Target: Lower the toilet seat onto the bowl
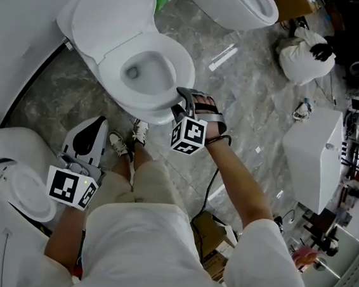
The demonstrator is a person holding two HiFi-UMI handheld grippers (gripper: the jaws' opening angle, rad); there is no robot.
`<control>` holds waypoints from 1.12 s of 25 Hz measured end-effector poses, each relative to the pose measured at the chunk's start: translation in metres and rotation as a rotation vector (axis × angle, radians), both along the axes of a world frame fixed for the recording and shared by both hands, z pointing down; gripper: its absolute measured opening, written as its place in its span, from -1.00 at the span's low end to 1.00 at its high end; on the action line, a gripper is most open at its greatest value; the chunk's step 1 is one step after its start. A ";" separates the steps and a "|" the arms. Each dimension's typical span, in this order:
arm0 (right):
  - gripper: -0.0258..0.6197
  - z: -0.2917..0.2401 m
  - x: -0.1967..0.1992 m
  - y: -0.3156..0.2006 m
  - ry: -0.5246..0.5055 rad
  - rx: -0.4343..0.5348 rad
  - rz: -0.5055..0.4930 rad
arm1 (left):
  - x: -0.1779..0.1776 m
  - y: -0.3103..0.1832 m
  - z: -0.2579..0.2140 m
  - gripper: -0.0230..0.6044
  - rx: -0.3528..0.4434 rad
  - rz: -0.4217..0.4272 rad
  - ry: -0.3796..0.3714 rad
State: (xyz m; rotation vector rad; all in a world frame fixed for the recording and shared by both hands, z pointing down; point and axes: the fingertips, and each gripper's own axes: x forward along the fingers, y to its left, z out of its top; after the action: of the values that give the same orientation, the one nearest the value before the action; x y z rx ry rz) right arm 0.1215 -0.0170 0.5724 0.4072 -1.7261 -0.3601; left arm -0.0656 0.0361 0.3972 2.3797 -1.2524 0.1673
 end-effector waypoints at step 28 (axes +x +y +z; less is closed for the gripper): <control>-0.19 0.099 0.047 0.067 0.163 -0.207 0.060 | 0.013 0.015 0.039 -0.95 -0.092 0.028 -0.041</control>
State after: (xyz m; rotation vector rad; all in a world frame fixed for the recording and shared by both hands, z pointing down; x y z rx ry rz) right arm 0.1687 0.0498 0.6712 0.2710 -1.5704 -0.1641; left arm -0.0528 0.0506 0.4367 2.3268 -1.2044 0.2777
